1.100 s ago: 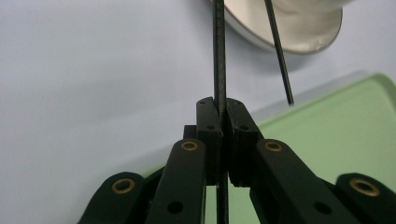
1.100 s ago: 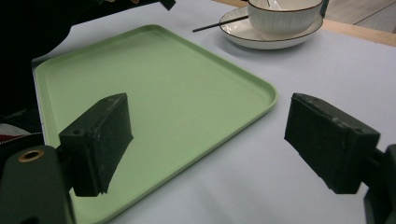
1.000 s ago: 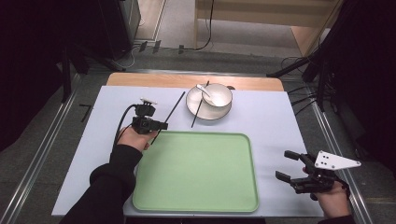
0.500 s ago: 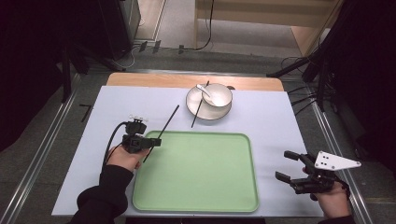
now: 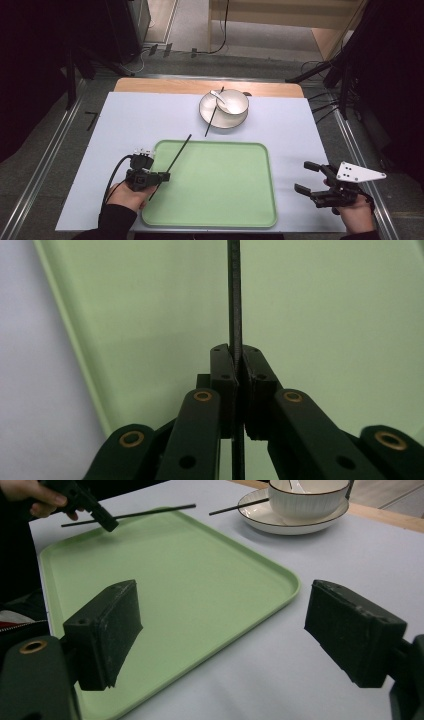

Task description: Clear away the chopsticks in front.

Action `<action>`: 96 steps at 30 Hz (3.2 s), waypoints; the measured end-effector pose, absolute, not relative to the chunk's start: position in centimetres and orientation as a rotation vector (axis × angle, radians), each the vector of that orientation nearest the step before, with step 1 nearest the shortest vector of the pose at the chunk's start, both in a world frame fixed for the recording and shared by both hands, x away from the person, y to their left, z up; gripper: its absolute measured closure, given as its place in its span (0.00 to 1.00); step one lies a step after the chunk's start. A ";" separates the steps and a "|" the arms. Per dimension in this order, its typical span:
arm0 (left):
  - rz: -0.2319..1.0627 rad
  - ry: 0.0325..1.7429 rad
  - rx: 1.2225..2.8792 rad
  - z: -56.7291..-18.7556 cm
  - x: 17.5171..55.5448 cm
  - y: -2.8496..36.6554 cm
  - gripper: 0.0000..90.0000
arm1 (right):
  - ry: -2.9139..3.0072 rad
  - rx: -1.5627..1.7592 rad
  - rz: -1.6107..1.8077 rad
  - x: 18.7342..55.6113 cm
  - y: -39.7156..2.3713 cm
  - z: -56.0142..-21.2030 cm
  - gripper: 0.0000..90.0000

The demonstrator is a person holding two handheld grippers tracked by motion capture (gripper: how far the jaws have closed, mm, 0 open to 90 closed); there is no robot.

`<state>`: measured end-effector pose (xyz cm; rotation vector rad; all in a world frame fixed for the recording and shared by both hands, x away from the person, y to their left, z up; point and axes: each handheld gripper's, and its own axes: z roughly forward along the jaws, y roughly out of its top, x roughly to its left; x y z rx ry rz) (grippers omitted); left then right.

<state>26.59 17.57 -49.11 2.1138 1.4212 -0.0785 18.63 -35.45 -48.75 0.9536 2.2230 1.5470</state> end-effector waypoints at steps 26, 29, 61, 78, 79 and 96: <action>-0.199 1.307 2.095 -49.6 26.9 17.6 0.56 | 2.241 0.944 1.538 18.7 -35.3 -48.8 0.17; -0.173 1.253 2.090 -49.3 27.0 17.6 0.45 | 2.244 0.946 1.535 18.7 -35.2 -48.8 0.17; -0.058 1.050 2.171 -44.1 38.8 11.0 0.32 | 2.226 0.966 1.553 18.8 -35.5 -48.9 0.17; -0.020 1.013 2.208 -44.4 44.0 5.6 0.34 | 2.214 0.974 1.568 18.9 -35.7 -49.0 0.17; -0.022 1.017 2.211 -44.4 44.2 5.4 0.34 | 2.214 0.975 1.567 18.9 -35.8 -49.0 0.17; 0.033 1.117 2.263 -47.4 47.5 2.6 0.51 | 2.207 0.976 1.574 18.9 -35.9 -49.0 0.17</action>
